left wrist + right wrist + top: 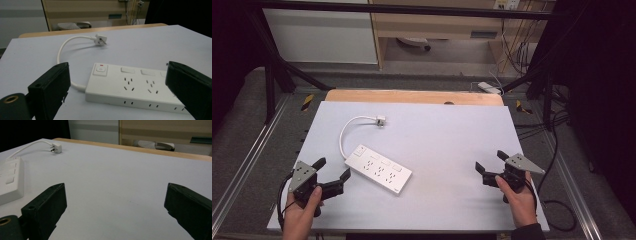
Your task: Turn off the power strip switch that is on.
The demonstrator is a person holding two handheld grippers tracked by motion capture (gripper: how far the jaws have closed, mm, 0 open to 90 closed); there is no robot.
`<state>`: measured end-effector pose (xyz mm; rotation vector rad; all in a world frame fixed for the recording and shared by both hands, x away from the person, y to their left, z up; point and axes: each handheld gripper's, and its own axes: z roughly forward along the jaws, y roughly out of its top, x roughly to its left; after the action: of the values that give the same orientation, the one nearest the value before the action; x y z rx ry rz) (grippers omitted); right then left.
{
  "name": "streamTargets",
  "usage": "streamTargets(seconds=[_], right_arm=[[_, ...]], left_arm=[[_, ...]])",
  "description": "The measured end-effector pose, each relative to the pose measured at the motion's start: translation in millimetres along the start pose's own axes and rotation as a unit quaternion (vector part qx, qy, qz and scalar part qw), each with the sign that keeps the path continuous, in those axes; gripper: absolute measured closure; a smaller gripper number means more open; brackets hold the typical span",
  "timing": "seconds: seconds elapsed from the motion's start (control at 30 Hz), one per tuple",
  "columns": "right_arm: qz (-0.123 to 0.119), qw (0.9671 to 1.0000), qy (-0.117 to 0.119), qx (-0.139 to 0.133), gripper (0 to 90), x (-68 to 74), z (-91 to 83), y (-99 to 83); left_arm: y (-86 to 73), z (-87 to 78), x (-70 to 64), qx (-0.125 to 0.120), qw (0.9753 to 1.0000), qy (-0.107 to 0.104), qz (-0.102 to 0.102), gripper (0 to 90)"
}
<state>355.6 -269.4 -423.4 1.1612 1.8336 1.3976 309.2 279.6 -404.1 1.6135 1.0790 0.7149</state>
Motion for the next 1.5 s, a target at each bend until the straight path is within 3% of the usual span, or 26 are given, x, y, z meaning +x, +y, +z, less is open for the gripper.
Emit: streamTargets(seconds=[0.6,0.87,1.03,1.17,1.23,1.5], right_arm=[[0.017,0.9998,0.001,-0.013,3.0,3.1,-2.4,6.0],[0.044,0.9988,0.012,-0.017,3.1,3.5,-4.0,9.1],[0.044,0.9988,0.011,-0.019,2.8,5.1,-5.0,12.7],[0.046,0.9989,0.004,-0.007,2.9,10.1,-2.1,16.2],[0.039,0.9991,-0.008,0.013,3.7,17.1,2.2,20.2],[0.02,0.9986,0.024,0.042,4.3,39.6,15.8,29.5]], left_arm=[[-0.6,0.8,0.1,-0.001,1.0,0.003,-0.003,5.7],[0.3,-0.2,0.6,-0.005,1.0,0.003,-0.001,5.2],[-0.4,0.2,1.1,-0.003,1.0,0.005,-0.003,5.1],[-0.9,0.6,0.5,-0.001,1.0,0.006,-0.001,5.1],[-1.2,0.7,0.4,-0.001,1.0,0.006,-0.002,5.1],[-1.9,1.4,-0.2,0.005,1.0,0.002,0.002,5.1]])
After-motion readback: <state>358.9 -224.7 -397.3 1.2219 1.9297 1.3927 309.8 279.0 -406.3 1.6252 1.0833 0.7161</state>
